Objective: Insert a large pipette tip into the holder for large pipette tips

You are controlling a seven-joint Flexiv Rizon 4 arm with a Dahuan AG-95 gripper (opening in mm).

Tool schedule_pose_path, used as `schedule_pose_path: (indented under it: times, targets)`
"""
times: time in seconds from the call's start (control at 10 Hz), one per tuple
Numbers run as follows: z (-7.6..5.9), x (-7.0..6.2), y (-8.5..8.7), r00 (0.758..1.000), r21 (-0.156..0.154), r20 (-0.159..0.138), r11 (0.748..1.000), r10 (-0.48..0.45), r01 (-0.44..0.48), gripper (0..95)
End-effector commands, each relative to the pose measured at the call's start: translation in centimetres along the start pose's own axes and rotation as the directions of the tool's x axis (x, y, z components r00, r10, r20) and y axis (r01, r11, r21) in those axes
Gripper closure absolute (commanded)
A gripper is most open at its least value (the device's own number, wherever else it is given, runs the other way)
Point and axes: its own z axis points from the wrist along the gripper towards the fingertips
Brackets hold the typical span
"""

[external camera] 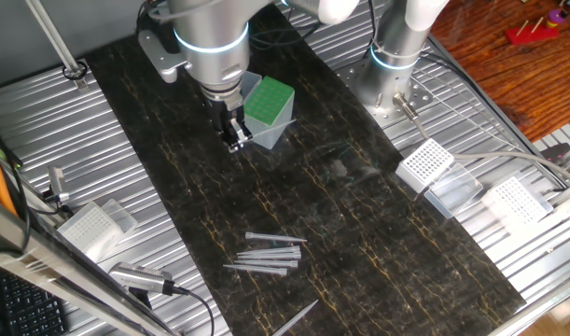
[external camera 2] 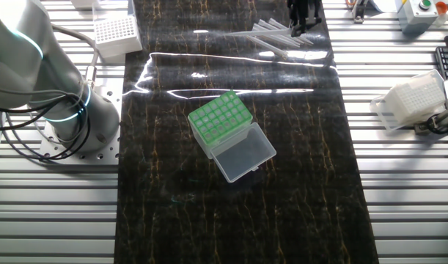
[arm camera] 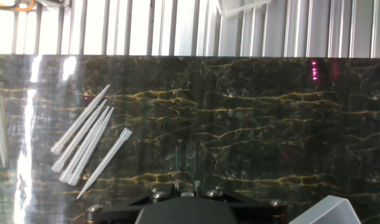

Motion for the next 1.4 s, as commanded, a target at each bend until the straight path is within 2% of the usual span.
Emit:
schedule_pose_path:
  times: [0.1,0.3,0.6,0.9,1.1,1.2,1.4]
  targets:
    - [0.1,-0.2,0.1,1.000,-0.001,0.000,1.000,0.002,-0.002,95.0]
    - [0.8,-0.8,0.8,1.000,-0.002,0.004,1.000,0.026,-0.026,95.0]
    - [2.9,-2.4,2.0,0.997,-0.004,0.001,0.997,0.076,-0.076,95.0]
    - [6.4,-4.4,2.2,0.992,-0.015,-0.002,0.991,0.129,-0.129,95.0]
    - [10.4,-5.4,1.8,0.989,-0.017,0.007,0.989,0.146,-0.146,95.0]
    - [11.9,-5.7,1.8,0.989,-0.019,0.009,0.989,0.150,-0.150,95.0]
    - [15.3,-6.3,1.8,0.985,-0.020,0.037,0.986,0.166,-0.166,95.0]
